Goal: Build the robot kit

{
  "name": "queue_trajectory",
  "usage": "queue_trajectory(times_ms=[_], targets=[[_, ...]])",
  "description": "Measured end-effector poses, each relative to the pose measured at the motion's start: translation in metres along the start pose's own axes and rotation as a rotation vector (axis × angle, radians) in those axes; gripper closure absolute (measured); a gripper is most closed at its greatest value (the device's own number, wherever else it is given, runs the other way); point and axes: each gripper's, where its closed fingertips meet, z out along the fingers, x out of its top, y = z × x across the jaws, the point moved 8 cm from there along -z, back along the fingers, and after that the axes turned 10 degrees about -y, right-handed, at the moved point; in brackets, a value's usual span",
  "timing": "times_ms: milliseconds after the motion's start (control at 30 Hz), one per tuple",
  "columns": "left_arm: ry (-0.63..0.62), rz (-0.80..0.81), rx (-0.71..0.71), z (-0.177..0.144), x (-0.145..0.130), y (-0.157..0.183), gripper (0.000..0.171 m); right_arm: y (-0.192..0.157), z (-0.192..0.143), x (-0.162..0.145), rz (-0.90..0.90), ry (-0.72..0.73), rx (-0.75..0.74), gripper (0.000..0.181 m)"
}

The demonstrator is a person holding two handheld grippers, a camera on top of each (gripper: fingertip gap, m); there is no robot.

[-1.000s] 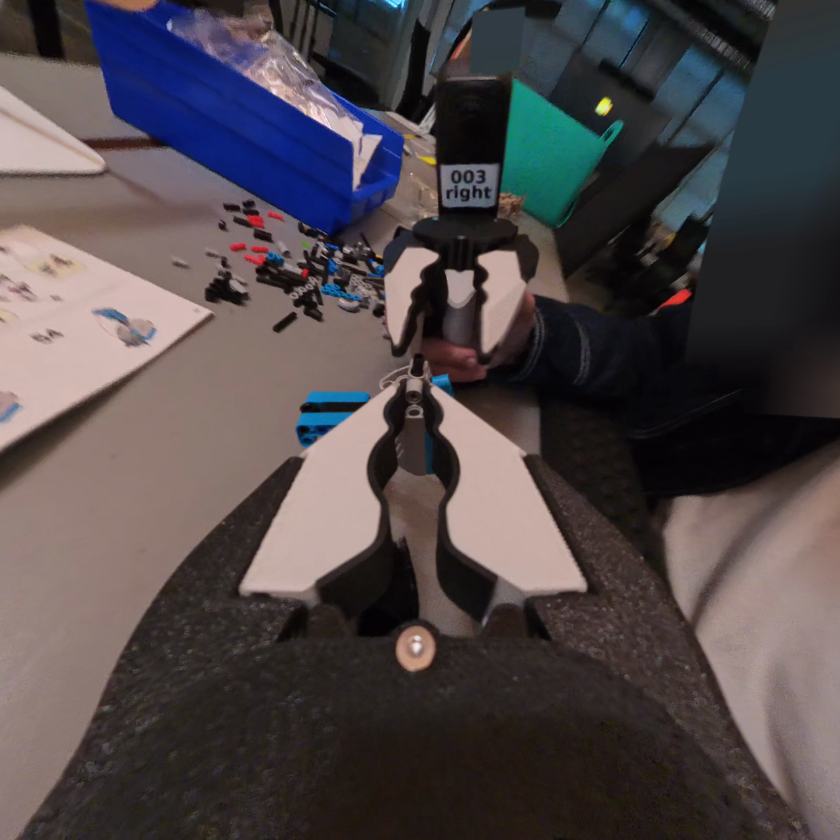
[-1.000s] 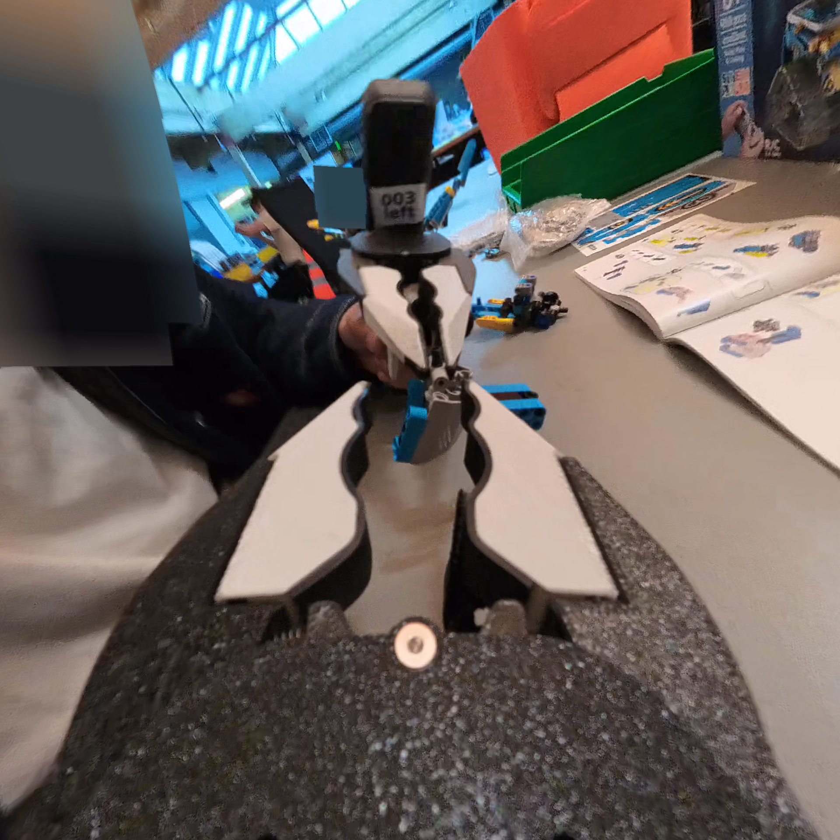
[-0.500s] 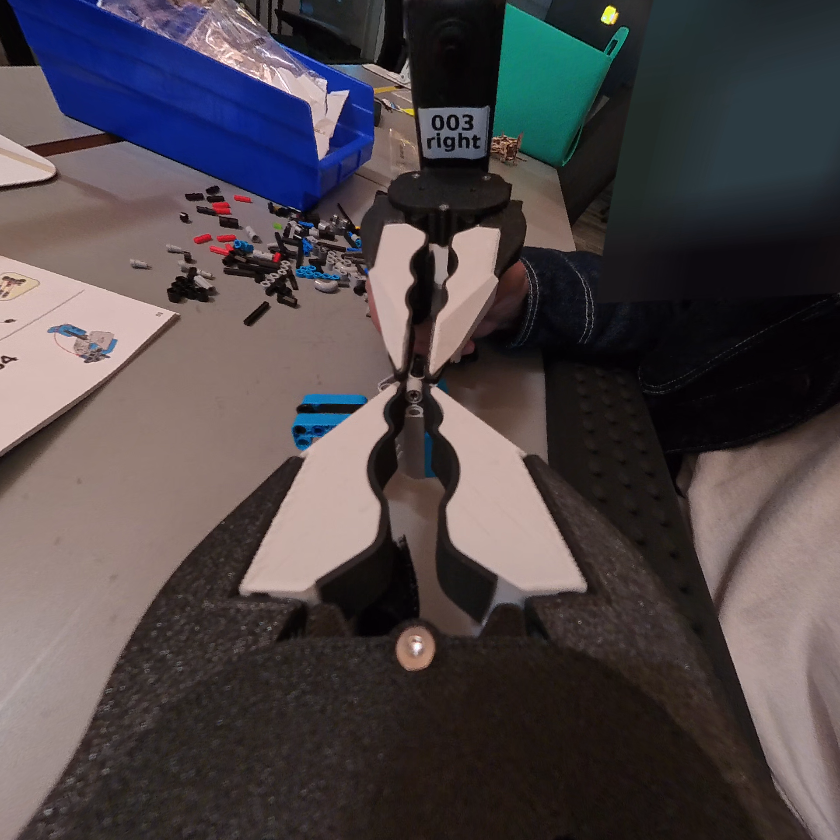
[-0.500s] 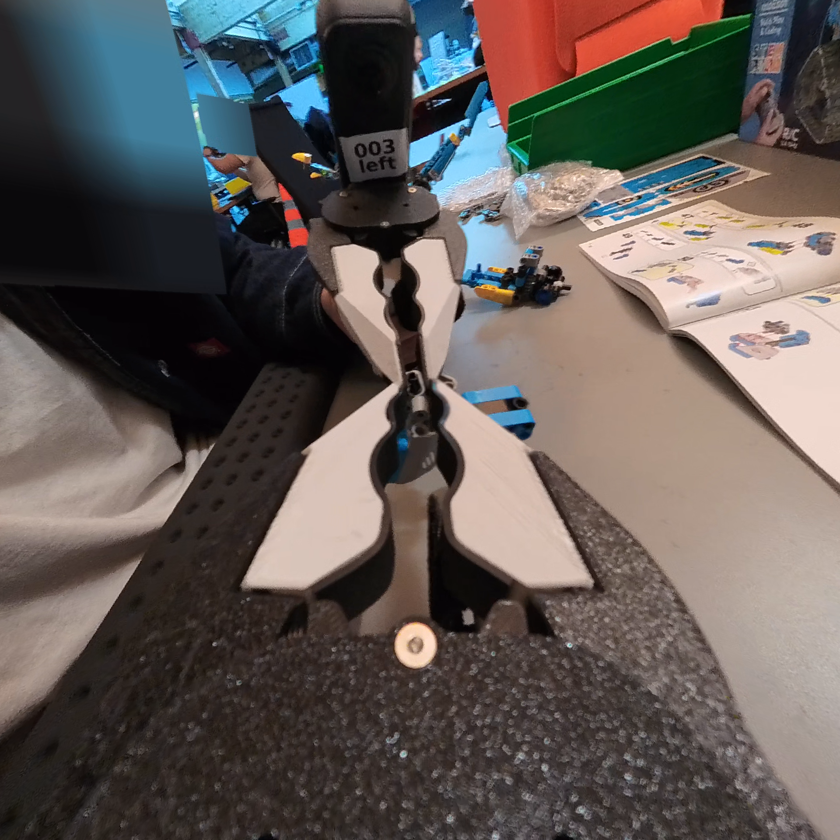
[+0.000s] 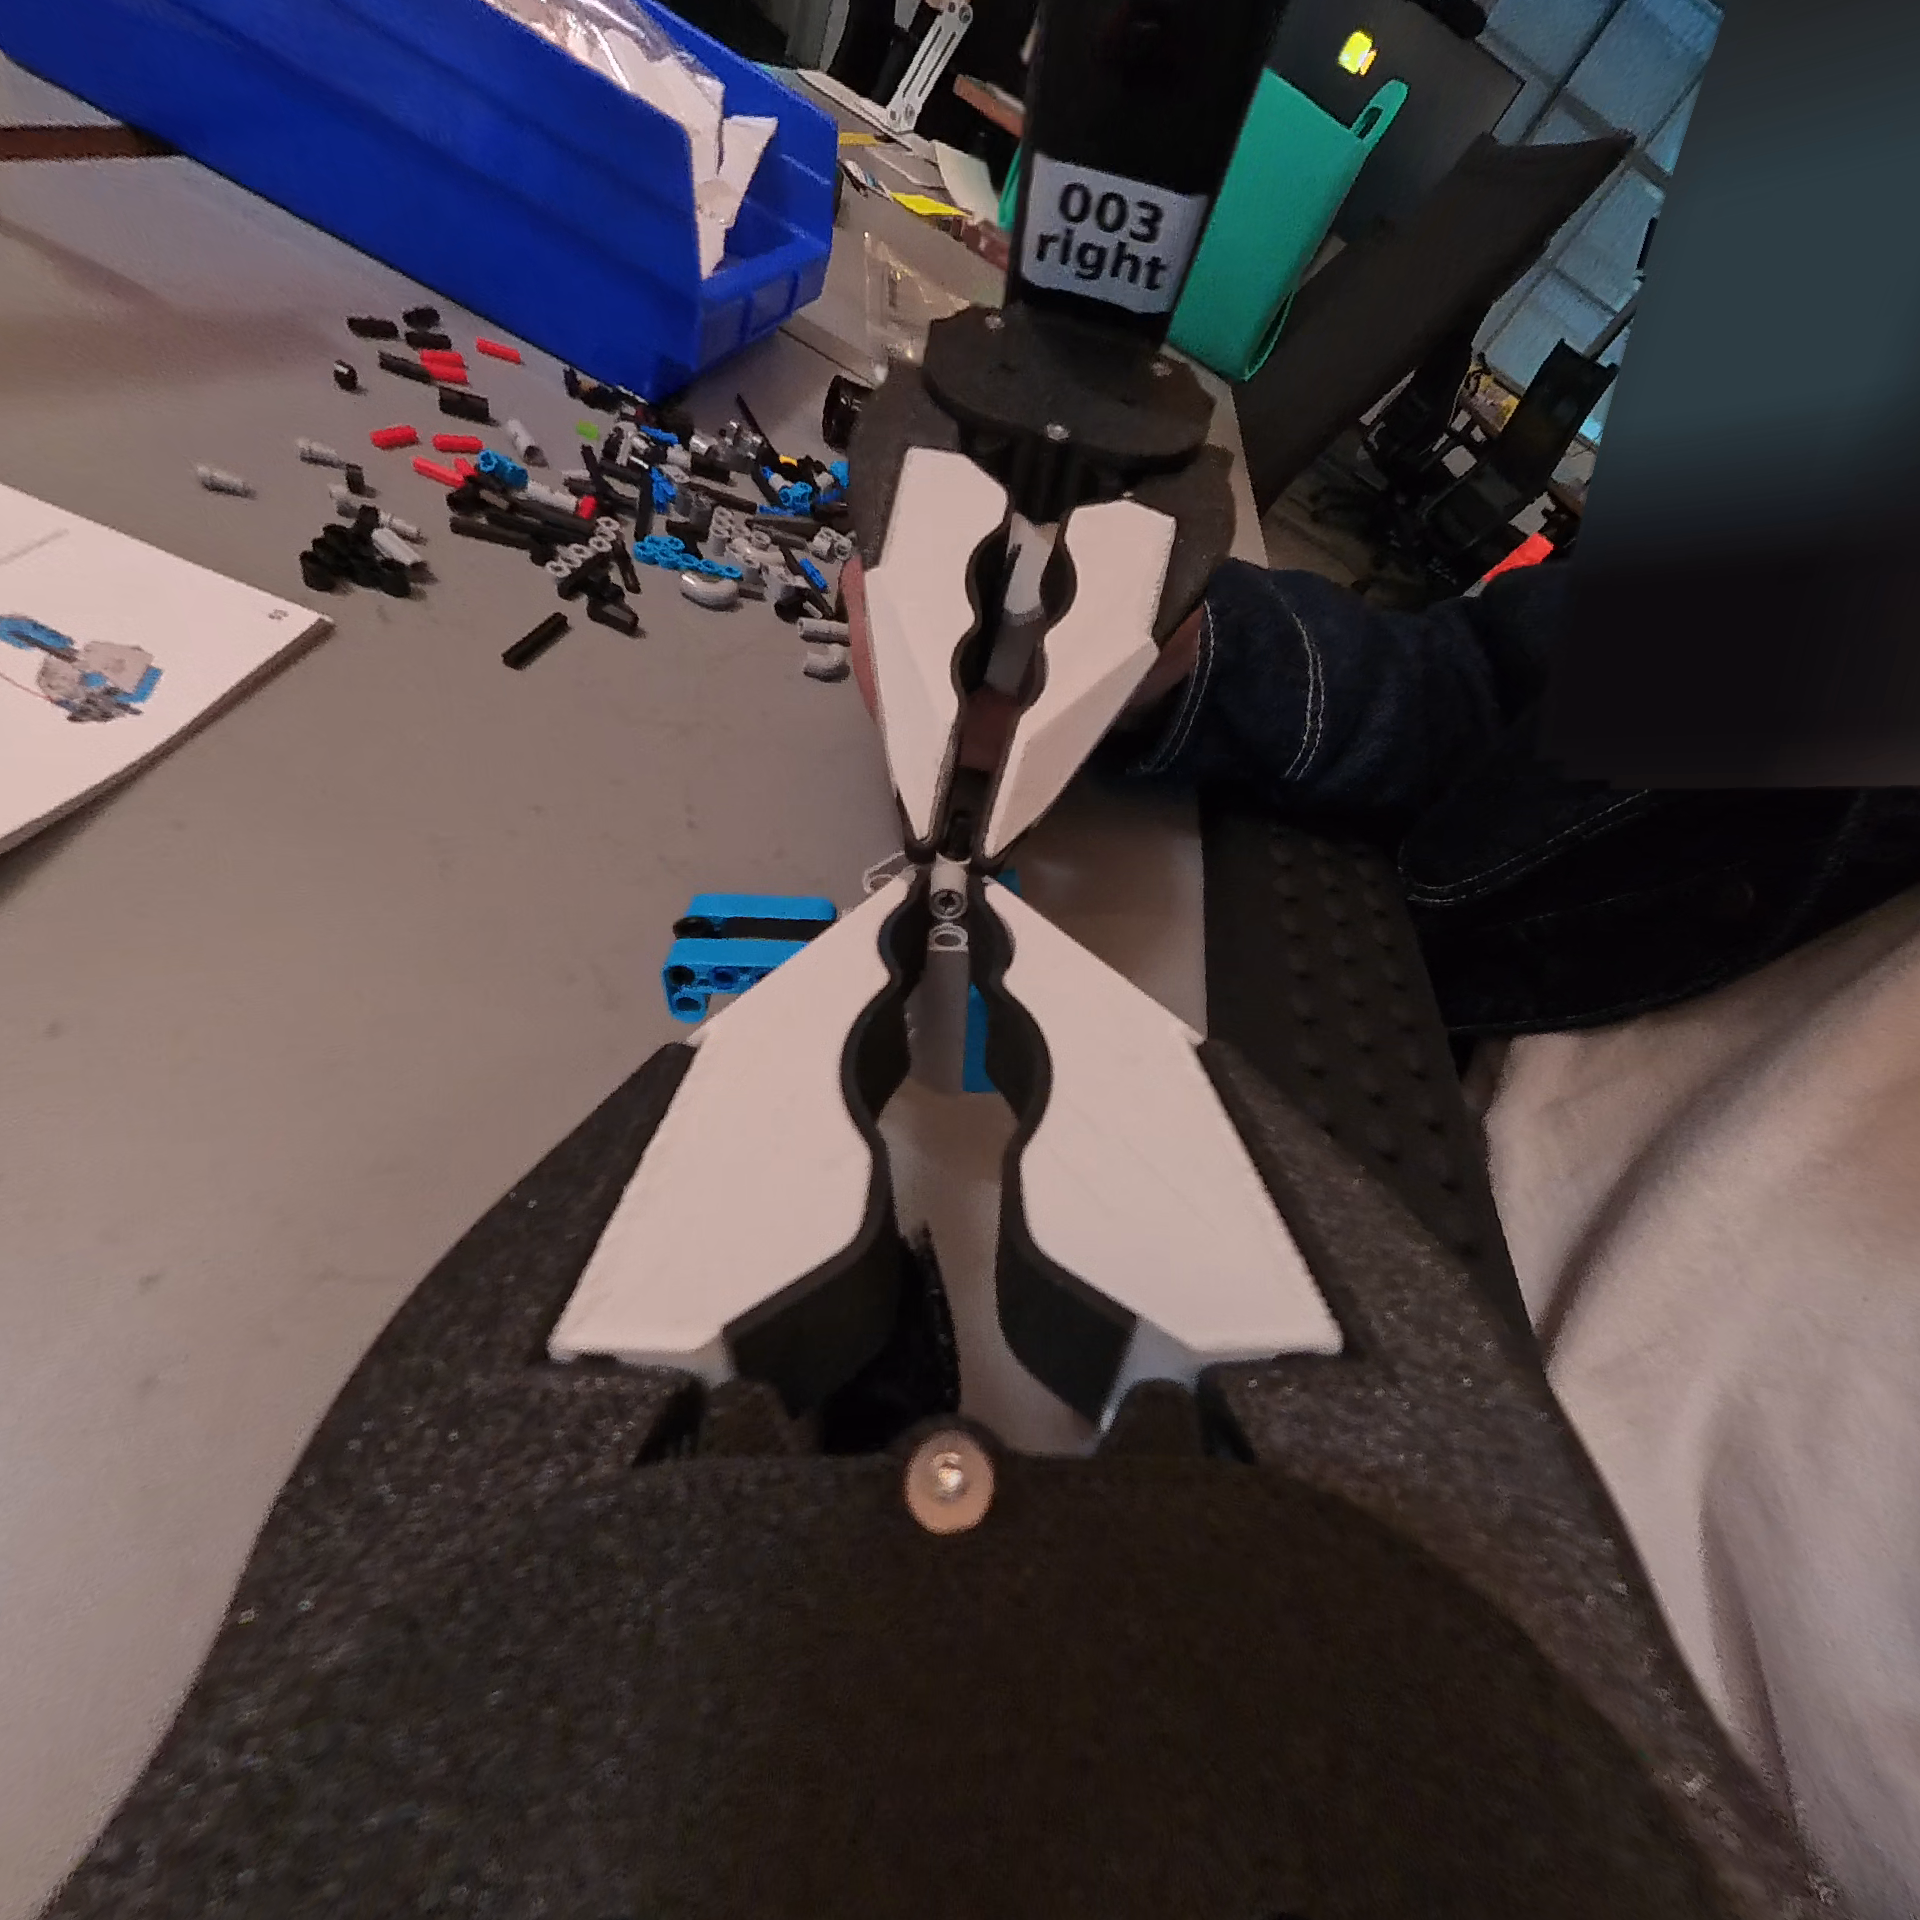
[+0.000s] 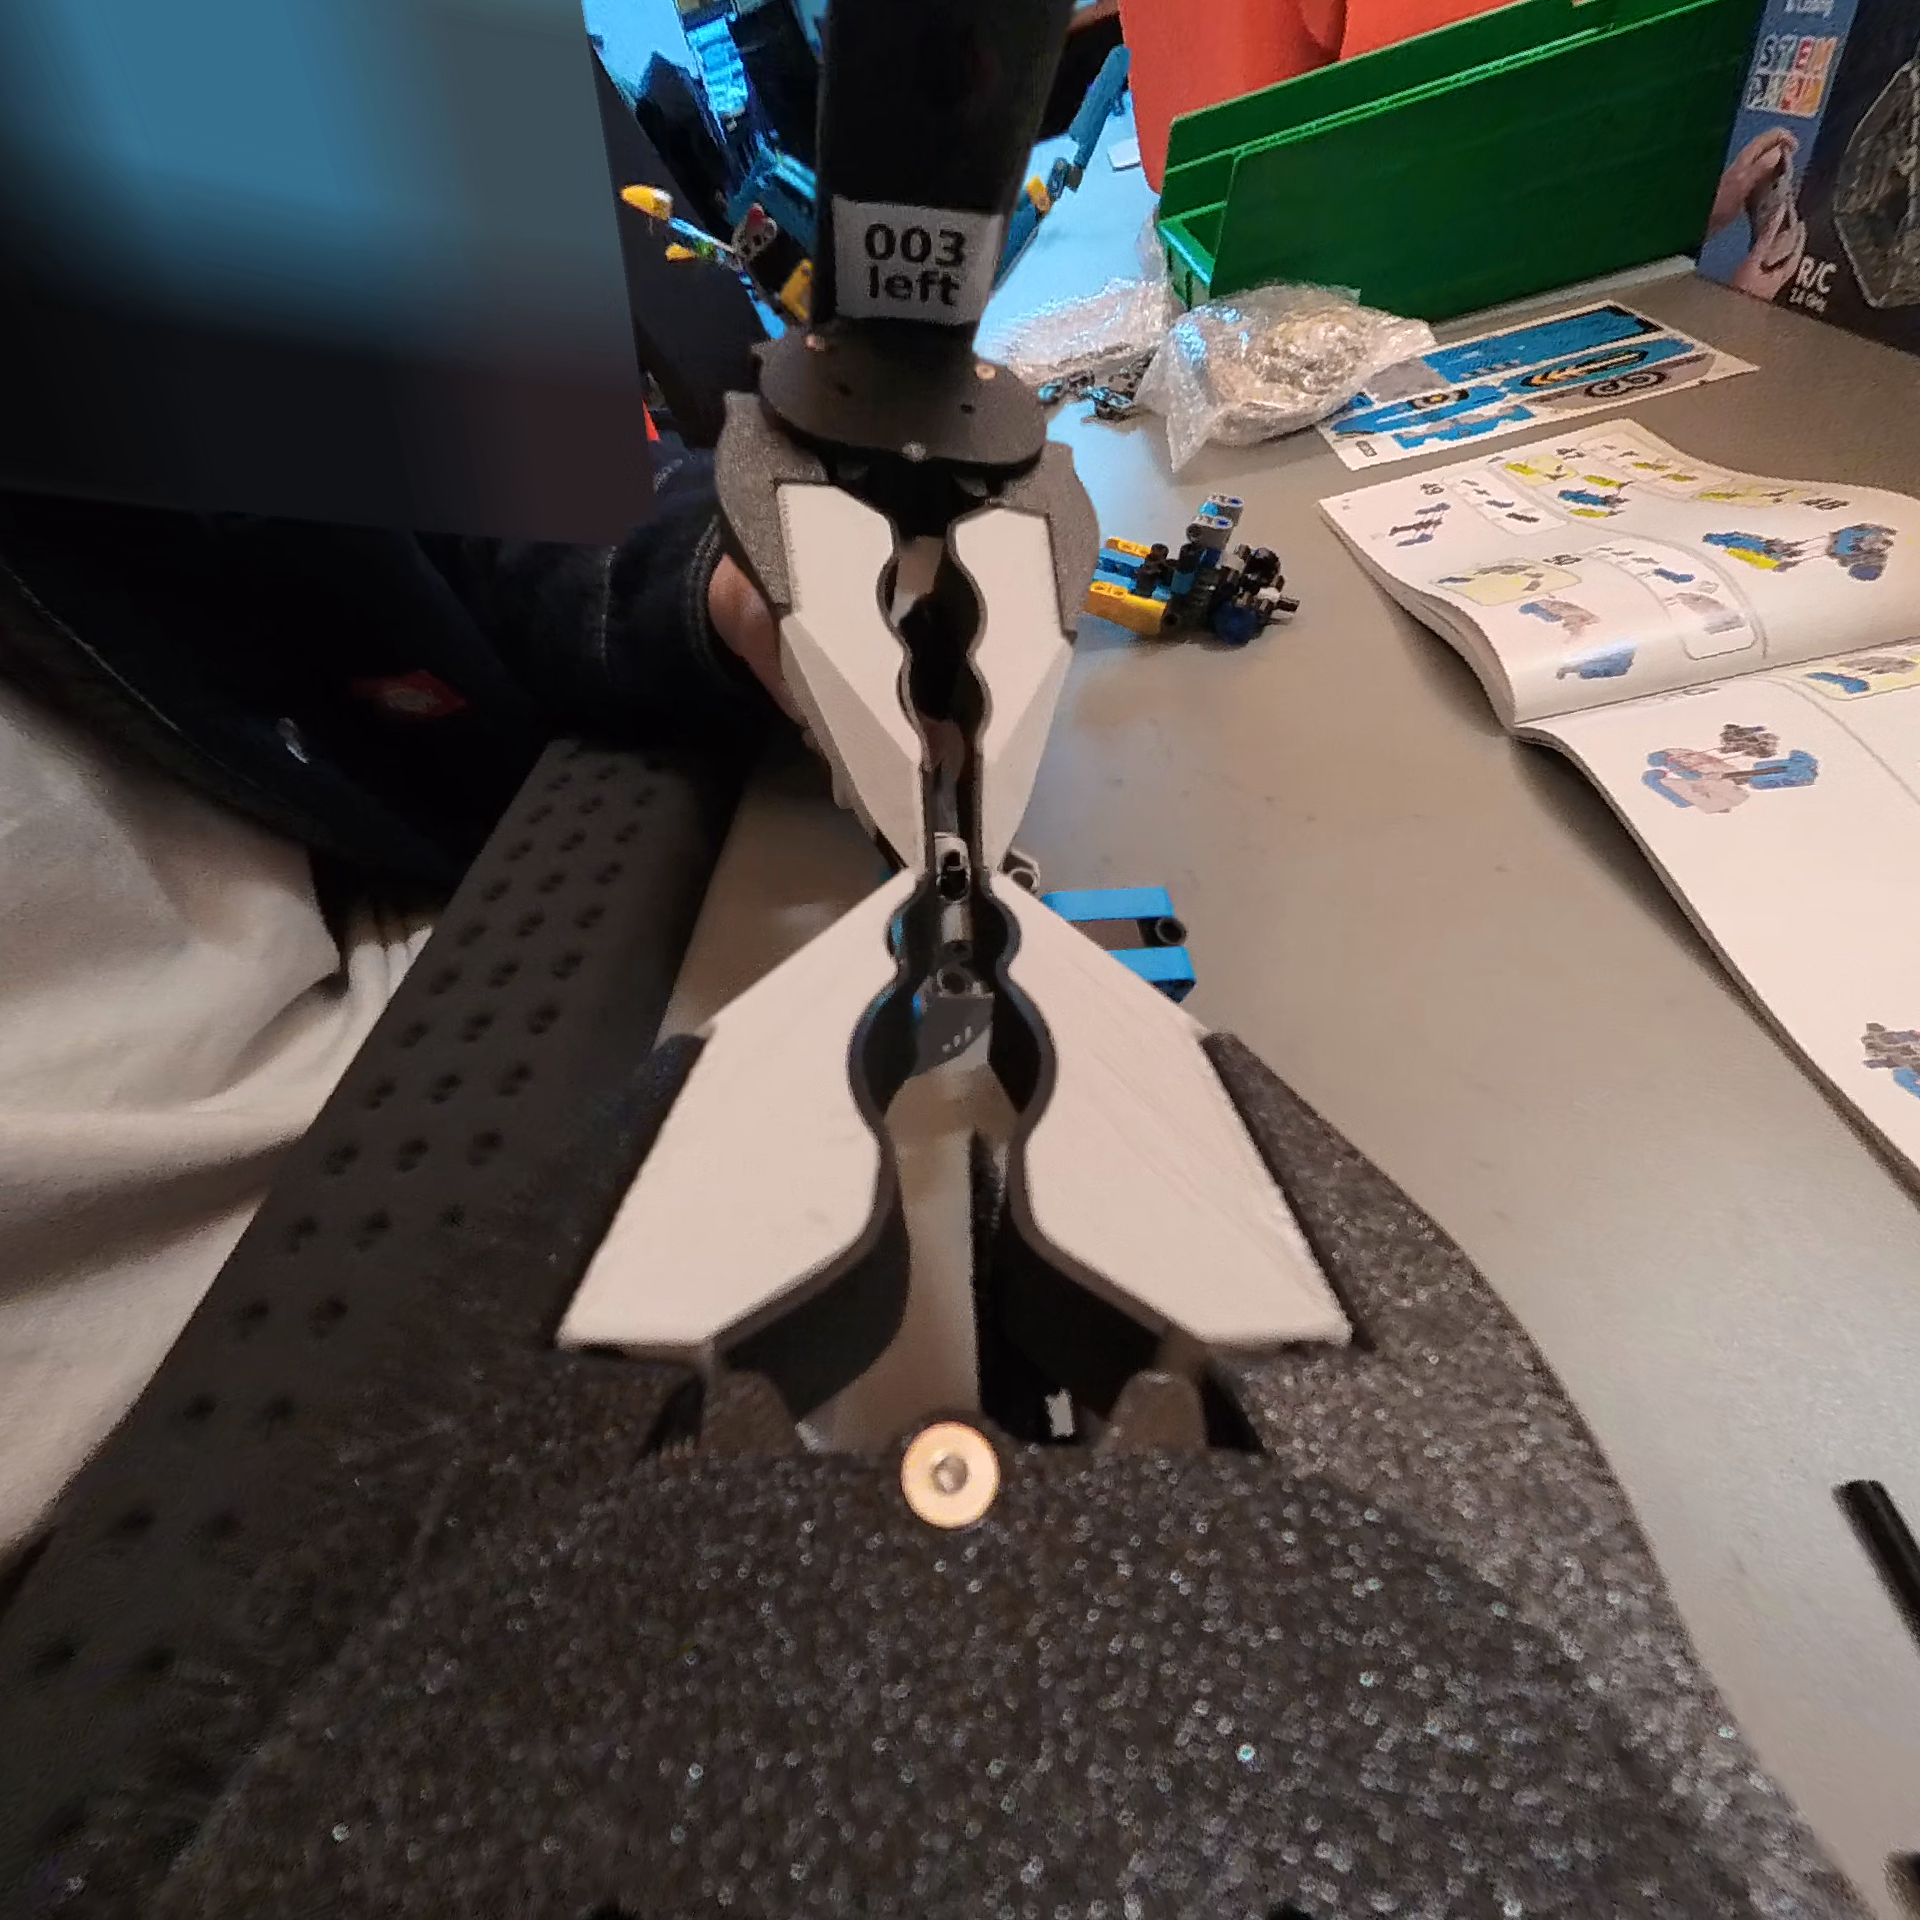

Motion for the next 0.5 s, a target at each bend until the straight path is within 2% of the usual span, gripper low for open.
queue_trajectory(times_ms=[167,500], targets=[[-0.017,-0.046,-0.019,0.0013,-0.0028,-0.0033,0.165,-0.0003,0.0024,-0.002,-0.027,-0.033,-0.036,0.177],[-0.021,-0.023,-0.017,0.0004,-0.0029,-0.0012,0.165,-0.0008,0.0022,-0.0018,-0.015,-0.027,-0.013,0.177]])
